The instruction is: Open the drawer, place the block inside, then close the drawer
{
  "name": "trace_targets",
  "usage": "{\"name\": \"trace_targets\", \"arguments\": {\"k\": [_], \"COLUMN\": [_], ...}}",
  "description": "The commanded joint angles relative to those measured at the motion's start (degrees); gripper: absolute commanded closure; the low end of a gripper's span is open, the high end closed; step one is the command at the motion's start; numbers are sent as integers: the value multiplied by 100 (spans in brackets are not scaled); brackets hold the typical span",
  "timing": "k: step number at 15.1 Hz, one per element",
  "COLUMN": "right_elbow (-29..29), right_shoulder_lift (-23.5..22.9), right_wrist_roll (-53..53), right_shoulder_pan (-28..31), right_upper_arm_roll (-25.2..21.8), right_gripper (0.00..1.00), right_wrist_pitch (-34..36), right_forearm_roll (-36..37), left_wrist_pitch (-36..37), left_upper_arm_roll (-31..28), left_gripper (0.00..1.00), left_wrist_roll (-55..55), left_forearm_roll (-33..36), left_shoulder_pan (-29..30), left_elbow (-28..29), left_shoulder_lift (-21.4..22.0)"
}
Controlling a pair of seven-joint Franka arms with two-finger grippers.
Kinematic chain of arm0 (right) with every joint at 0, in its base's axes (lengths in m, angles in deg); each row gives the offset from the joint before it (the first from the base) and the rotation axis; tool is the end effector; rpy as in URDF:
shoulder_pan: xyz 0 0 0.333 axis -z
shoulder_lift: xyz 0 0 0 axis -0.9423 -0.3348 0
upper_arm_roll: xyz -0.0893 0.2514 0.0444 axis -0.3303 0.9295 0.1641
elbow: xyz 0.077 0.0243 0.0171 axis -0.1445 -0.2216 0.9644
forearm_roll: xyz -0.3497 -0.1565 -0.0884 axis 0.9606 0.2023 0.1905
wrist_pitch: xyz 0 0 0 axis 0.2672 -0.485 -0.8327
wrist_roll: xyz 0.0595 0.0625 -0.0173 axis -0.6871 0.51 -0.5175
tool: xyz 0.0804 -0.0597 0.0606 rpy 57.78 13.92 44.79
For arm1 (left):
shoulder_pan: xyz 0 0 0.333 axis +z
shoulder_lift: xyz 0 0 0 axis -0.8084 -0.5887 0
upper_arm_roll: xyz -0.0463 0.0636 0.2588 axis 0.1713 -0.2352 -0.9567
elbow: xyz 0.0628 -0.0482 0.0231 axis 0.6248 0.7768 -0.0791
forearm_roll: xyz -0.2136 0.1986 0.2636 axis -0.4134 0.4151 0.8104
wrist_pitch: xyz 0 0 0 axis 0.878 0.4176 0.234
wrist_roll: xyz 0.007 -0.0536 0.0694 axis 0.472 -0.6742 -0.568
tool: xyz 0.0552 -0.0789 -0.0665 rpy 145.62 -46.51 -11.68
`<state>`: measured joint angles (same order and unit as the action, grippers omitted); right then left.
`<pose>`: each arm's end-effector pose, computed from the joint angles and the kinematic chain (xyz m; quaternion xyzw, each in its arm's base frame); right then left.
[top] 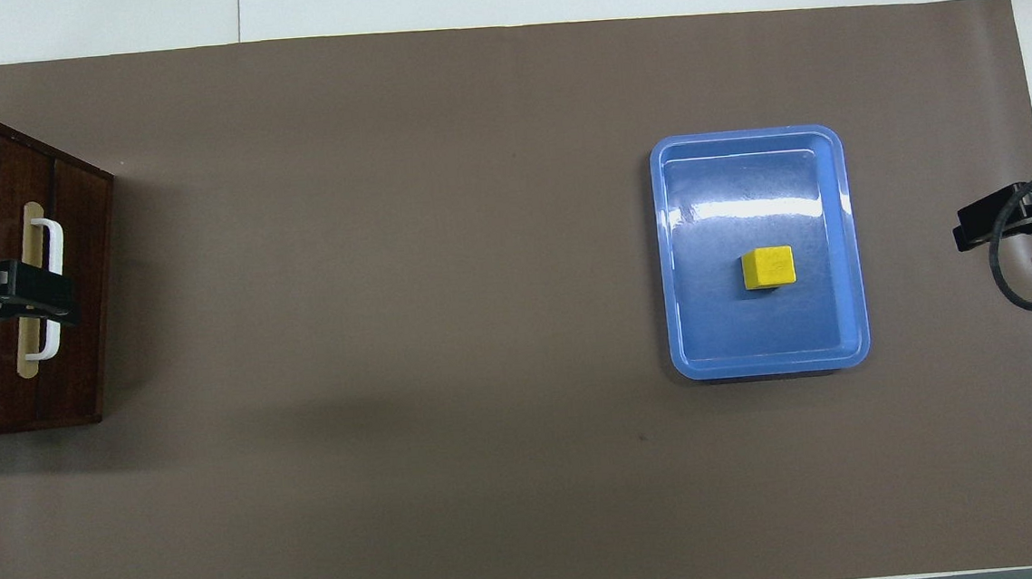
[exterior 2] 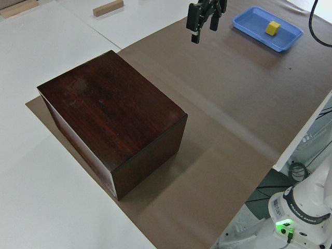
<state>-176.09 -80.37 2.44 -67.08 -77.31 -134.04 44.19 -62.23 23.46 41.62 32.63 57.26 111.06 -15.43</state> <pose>0.5415 -0.0296 0.5496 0.9980 0.0227 -0.0578 0.0083 0.5312 -0.0384 0.5588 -0.9978 0.0104 0.0630 0.0174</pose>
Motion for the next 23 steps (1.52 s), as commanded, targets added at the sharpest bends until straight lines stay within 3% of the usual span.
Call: {"name": "trace_targets", "arguments": {"k": [1, 7, 18, 23], "right_elbow": [-65, -258, -294, -522], "right_shoulder_lift": [87, 174, 166, 219], "right_wrist_roll": [-46, -90, -510, -1897], "right_shoulder_pan": [59, 51, 42, 112], "right_upper_arm_roll": [51, 60, 60, 34], "right_gripper": [0, 0, 0, 0], "right_wrist_pitch": [27, -562, -614, -527], "right_forearm_roll": [16, -55, -99, -625], "left_wrist_pitch": [-63, -55, -72, -55], "left_upper_arm_roll": [14, 14, 14, 14], "left_gripper": [0, 0, 0, 0], "left_wrist_roll": [-8, -8, -8, -8], "left_forearm_roll": [35, 35, 35, 35], "left_shoulder_pan": [45, 45, 45, 45], "left_elbow": [184, 193, 184, 193], "left_shoulder_lift": [185, 185, 185, 185]}}
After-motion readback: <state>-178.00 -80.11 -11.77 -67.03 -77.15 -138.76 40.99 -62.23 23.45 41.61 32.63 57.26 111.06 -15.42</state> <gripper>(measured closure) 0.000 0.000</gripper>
